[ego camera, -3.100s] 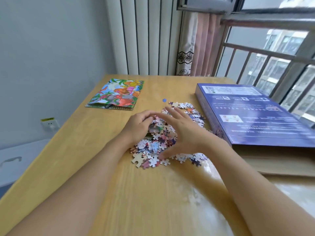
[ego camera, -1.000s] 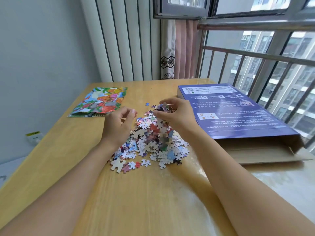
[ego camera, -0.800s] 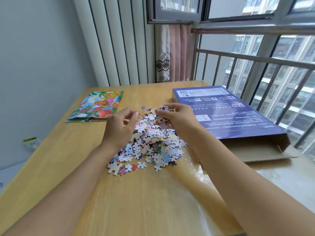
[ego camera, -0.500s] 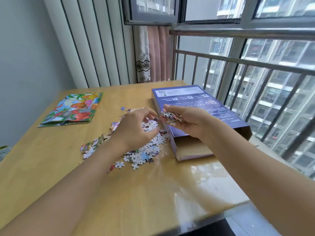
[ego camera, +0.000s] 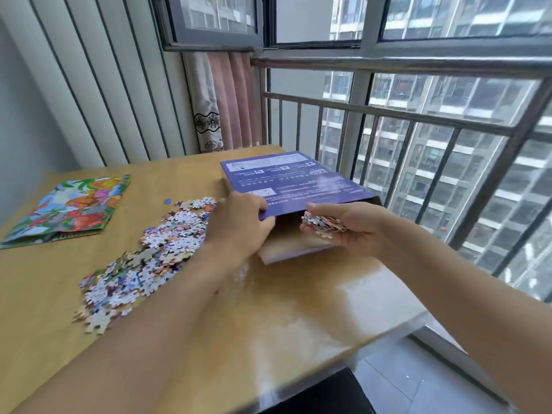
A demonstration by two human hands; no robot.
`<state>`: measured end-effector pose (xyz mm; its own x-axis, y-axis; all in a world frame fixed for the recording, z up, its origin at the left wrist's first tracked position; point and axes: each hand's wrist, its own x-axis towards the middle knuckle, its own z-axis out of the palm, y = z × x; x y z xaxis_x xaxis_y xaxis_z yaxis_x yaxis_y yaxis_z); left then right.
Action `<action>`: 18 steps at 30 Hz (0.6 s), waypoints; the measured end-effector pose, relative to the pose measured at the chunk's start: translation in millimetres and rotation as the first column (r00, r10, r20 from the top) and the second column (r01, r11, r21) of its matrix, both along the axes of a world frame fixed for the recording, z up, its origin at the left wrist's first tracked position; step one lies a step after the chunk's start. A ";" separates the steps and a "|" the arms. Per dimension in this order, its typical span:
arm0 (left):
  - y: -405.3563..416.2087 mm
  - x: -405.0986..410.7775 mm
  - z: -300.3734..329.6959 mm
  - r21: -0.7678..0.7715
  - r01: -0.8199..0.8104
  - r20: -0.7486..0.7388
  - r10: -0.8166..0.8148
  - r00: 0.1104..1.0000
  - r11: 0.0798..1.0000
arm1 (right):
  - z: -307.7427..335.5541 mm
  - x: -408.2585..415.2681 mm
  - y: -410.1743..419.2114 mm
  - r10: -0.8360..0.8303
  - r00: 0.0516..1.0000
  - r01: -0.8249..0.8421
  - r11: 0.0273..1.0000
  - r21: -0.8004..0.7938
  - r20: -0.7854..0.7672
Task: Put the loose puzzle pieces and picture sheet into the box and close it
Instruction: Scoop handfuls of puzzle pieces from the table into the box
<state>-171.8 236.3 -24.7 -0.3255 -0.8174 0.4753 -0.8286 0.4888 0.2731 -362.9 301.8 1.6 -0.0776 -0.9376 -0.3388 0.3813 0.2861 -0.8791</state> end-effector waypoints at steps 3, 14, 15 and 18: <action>-6.6 -1.6 26.8 -0.034 -0.002 -0.027 0.001 1.000 0.999 | 10.0 -4.7 -6.8 -0.018 0.998 0.024 0.996 0.089 -0.062; -8.5 -5.7 52.0 0.003 -0.001 -0.019 0.002 1.000 1.000 | 32.7 10.7 -50.6 -0.311 0.930 0.328 0.943 0.058 -0.195; -8.4 -6.6 53.7 0.003 0.001 -0.024 -0.001 1.000 1.000 | 32.5 12.0 -56.0 -0.341 0.925 0.353 0.935 0.045 -0.170; -9.2 -7.9 61.8 -0.002 0.002 -0.055 -0.002 0.998 1.000 | 37.9 19.7 -64.4 -0.422 0.900 0.428 0.903 0.035 -0.109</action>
<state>-179.8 227.1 37.1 -0.3001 -0.8162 0.4938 -0.8115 0.4905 0.3176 -343.2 237.5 39.5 -0.4994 -0.7877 -0.3607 0.3923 0.1656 -0.9048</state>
